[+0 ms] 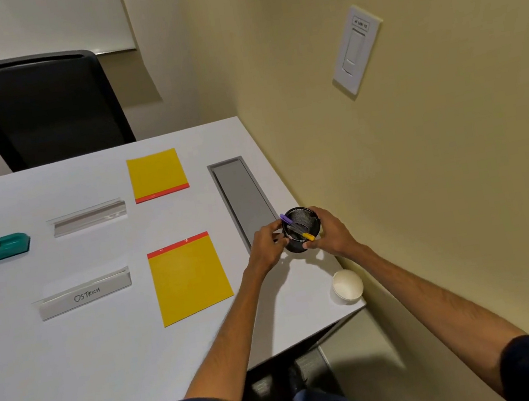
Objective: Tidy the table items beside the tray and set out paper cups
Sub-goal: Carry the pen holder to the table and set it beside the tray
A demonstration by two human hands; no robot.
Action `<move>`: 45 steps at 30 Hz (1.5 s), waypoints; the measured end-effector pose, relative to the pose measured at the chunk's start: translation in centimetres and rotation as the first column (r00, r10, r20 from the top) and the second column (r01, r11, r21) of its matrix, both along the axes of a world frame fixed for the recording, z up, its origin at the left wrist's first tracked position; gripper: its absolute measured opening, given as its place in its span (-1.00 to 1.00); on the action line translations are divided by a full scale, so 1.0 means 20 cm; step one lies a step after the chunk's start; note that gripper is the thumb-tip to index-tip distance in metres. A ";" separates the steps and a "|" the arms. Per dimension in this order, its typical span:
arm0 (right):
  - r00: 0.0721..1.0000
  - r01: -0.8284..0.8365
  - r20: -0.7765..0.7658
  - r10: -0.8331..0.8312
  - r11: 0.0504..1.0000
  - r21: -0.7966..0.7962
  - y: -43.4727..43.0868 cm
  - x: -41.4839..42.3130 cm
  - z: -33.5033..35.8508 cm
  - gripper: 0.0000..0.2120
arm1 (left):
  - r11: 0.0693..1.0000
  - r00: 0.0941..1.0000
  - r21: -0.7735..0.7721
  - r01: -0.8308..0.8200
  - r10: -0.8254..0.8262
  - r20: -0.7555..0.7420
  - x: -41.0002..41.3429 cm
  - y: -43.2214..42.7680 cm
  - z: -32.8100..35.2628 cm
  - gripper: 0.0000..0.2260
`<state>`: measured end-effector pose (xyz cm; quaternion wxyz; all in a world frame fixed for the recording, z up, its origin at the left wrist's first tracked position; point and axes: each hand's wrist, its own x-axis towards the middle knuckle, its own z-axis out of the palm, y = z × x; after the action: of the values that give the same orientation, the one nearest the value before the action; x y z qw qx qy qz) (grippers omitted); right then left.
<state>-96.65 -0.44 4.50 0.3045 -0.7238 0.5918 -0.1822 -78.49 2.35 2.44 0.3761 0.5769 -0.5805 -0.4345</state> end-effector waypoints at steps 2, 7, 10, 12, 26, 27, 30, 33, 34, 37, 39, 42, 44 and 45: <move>1.000 0.000 -0.005 0.000 1.000 0.018 -0.04 -0.01 -0.04 -0.19 | 1.000 1.000 0.026 0.012 -0.013 0.009 -0.02 -0.05 -0.03 -0.52; 0.998 0.019 -0.068 -0.015 0.998 0.065 -0.15 -0.04 -0.16 -0.17 | 0.994 1.000 0.107 0.029 -0.029 0.006 -0.07 -0.15 -0.09 -0.50; 0.993 0.040 -0.119 -0.028 0.994 0.105 -0.20 -0.06 -0.22 -0.16 | 0.986 0.998 0.159 0.047 -0.042 -0.037 -0.12 -0.19 -0.11 -0.48; 0.992 0.057 -0.122 -0.043 0.991 0.118 -0.21 -0.07 -0.26 -0.17 | 0.982 0.998 0.181 0.055 -0.048 -0.045 -0.13 -0.21 -0.15 -0.48; 0.995 0.074 -0.076 -0.068 0.994 0.078 -0.45 0.01 -0.27 -0.16 | 0.968 0.996 0.245 -0.054 0.070 -0.059 -0.10 -0.49 -0.18 -0.52; 0.995 0.073 -0.074 -0.068 0.995 0.069 -0.47 0.02 -0.27 -0.17 | 0.971 0.995 0.230 -0.068 0.083 -0.056 -0.09 -0.52 -0.19 -0.49; 0.995 0.064 -0.080 -0.060 0.996 0.056 -0.54 0.06 -0.25 -0.17 | 0.973 0.995 0.218 -0.074 0.087 -0.048 -0.06 -0.61 -0.24 -0.46; 0.994 0.055 -0.093 -0.049 0.997 0.063 -0.63 0.09 -0.24 -0.15 | 0.969 0.993 0.230 -0.092 0.106 -0.051 -0.05 -0.67 -0.13 -0.44; 0.994 0.053 -0.098 -0.047 0.997 0.064 -0.65 0.10 -0.24 -0.14 | 0.971 0.994 0.223 -0.089 0.103 -0.047 -0.05 -0.69 -0.11 -0.43; 0.992 0.051 -0.122 -0.044 0.997 0.055 -0.73 0.14 -0.24 -0.14 | 0.972 0.993 0.216 -0.092 0.107 -0.058 -0.04 -0.75 -0.08 -0.45; 0.988 0.050 -0.151 -0.044 0.998 0.035 -0.77 0.17 -0.25 -0.14 | 0.968 0.990 0.228 -0.105 0.124 -0.072 -0.03 -0.78 -0.05 -0.46; 0.983 0.041 -0.182 -0.035 0.999 0.032 -0.81 0.20 -0.27 -0.13 | 0.948 0.978 0.295 -0.122 0.165 -0.127 -0.03 -0.82 -0.03 -0.49; 0.981 0.046 -0.190 -0.037 0.998 0.043 -0.81 0.20 -0.30 -0.13 | 0.938 0.979 0.327 -0.115 0.162 -0.121 -0.04 -0.84 -0.04 -0.49; 0.981 0.053 -0.187 -0.043 0.997 0.048 -0.82 0.20 -0.31 -0.14 | 0.934 0.980 0.338 -0.115 0.163 -0.117 -0.04 -0.84 -0.05 -0.47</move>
<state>-92.59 -16.75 -1.61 0.2625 -0.7148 0.6395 -0.1054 -79.26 -14.54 1.42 0.3449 0.6387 -0.4289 -0.5377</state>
